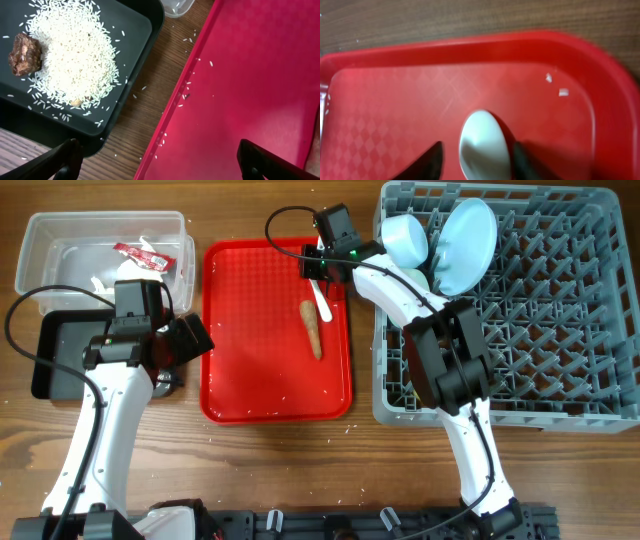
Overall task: Sort waste into correct bins and load items into the dishwasher rack
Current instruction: 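Grasp the white spoon on the red tray with the right gripper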
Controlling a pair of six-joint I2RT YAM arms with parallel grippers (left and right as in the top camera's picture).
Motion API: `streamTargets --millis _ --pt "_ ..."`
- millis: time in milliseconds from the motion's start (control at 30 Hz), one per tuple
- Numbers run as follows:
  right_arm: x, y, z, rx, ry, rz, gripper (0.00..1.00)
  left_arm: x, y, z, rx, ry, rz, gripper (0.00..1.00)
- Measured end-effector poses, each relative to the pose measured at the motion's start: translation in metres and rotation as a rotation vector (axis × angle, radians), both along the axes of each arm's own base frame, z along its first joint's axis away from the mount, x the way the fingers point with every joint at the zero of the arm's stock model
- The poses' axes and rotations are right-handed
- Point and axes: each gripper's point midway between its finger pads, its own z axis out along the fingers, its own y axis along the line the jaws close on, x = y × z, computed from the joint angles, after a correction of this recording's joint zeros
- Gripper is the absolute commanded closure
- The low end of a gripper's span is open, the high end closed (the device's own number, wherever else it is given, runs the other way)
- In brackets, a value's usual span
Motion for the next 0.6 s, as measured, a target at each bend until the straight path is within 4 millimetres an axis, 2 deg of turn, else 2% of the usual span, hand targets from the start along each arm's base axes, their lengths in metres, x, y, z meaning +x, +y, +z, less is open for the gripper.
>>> streamTargets --millis 33,133,233,300,467,600 --pt "-0.003 0.001 -0.001 0.009 0.019 0.000 0.78 0.000 0.000 0.000 0.000 0.000 0.000 0.00" --pt "-0.013 0.003 -0.005 0.009 0.069 -0.002 0.86 0.000 0.000 0.000 0.000 0.000 0.000 0.00" --pt "-0.016 0.006 -0.002 -0.002 0.074 0.009 0.87 0.000 0.000 0.000 0.000 0.000 0.000 0.00" --pt "-0.016 0.006 -0.001 -0.007 0.071 0.017 0.95 0.000 0.000 0.000 0.000 0.000 0.000 0.00" --pt "-0.022 0.003 0.001 -0.049 0.070 0.051 0.96 0.000 0.000 0.000 0.000 0.000 0.000 0.00" --pt "-0.045 -0.018 0.017 -0.140 0.115 0.076 0.96 0.000 0.000 0.000 0.000 0.000 0.000 0.00"
